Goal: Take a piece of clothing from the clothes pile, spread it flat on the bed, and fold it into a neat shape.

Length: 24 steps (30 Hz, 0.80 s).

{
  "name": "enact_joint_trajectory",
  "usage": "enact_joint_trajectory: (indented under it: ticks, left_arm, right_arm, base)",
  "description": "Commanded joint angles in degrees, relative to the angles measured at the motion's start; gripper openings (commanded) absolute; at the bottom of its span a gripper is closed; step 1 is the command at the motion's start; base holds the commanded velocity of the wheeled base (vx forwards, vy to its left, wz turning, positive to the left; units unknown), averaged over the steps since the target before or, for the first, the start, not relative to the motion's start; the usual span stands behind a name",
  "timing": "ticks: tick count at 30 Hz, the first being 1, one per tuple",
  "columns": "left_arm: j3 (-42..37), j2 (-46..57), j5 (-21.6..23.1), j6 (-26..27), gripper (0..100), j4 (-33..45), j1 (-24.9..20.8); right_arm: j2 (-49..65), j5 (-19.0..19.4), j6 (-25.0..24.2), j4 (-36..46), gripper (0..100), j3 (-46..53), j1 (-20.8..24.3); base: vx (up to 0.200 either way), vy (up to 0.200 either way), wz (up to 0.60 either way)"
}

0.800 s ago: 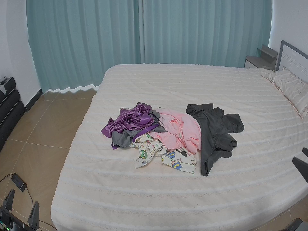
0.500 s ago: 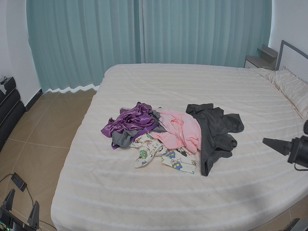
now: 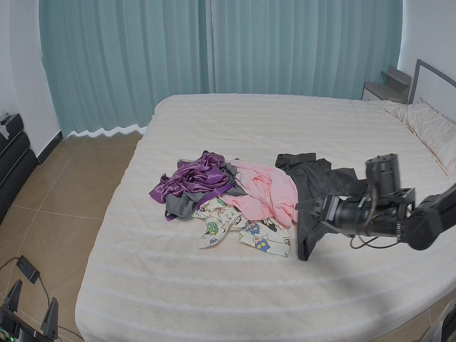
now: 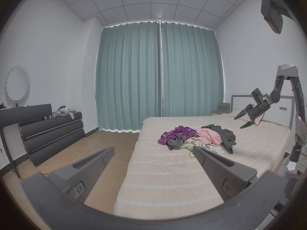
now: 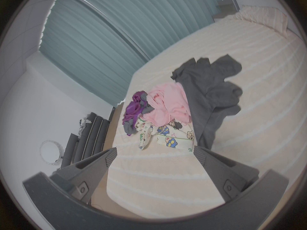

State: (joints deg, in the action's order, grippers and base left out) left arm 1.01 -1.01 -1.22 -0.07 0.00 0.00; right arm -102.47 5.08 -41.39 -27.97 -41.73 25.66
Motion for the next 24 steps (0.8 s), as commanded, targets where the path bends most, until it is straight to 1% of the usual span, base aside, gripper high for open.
enact_joint_trajectory:
  ticks: [1,3,10,14,24]
  left_arm:
    - [-1.0,0.9,0.0,0.0,100,0.0,0.0]
    - [-0.9,0.9,0.0,0.0,100,0.0,0.0]
    - [-0.9,0.9,0.0,0.0,100,0.0,0.0]
    - [-1.0,0.9,0.0,0.0,100,0.0,0.0]
    - [-1.0,0.9,0.0,0.0,100,0.0,0.0]
  right_arm:
    - [-30.3,-8.0,-10.0,-6.7,100,-13.3,9.2]
    - [-31.5,-8.2,-9.9,-6.8,100,-13.3,10.1]
    - [-34.6,-8.7,-9.9,-7.0,100,-15.2,9.8]
    - [-35.9,-11.5,-9.4,-6.7,100,-17.6,7.8]
    - [-35.5,-12.0,-6.2,-6.8,100,-17.0,4.7]
  base:
    - [0.0,0.0,0.0]
    - [0.0,0.0,0.0]
    - [0.0,0.0,0.0]
    - [0.0,0.0,0.0]
    - [0.0,0.0,0.0]
